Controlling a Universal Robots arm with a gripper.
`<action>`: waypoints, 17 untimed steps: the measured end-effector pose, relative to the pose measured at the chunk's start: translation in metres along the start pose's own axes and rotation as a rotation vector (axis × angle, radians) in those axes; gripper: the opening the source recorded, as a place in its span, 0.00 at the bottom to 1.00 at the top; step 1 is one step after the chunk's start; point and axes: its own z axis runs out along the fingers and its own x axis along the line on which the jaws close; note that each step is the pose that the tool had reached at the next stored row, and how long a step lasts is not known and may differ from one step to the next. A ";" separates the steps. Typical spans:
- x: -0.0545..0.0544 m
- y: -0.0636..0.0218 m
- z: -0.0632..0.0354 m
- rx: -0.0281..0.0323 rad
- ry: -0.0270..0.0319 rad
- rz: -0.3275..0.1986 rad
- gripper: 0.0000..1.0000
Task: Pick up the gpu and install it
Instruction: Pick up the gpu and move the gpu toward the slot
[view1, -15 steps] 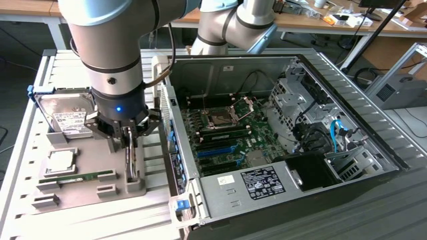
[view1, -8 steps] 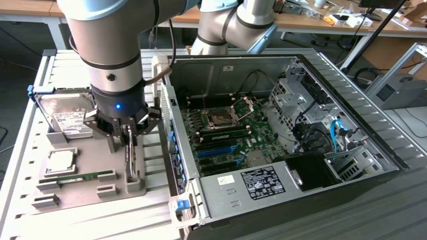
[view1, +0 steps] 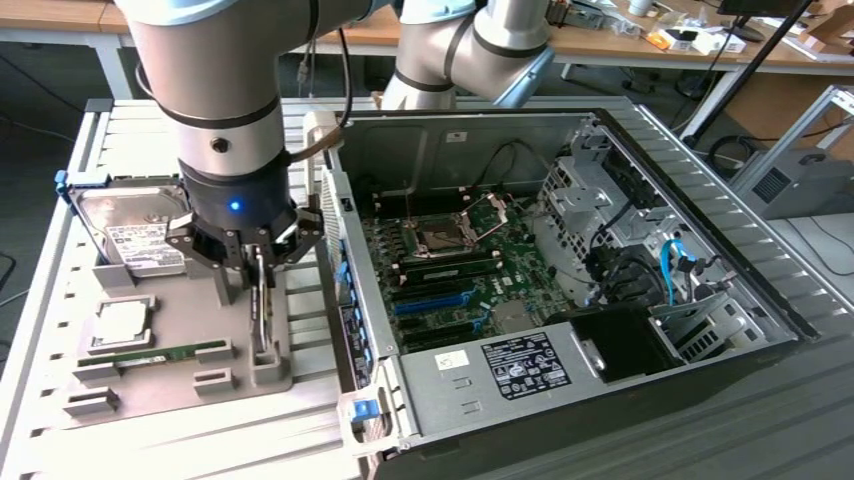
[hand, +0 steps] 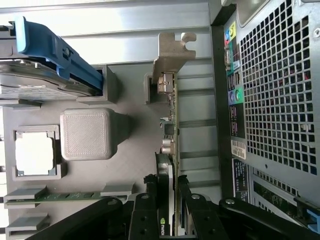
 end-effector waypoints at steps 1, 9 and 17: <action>0.000 0.0000 -0.0009 0.0000 0.0000 0.000 0.27; 0.000 0.0003 -0.0074 0.0000 0.0000 0.000 0.27; 0.000 0.0006 -0.0150 0.0000 0.0000 0.000 0.27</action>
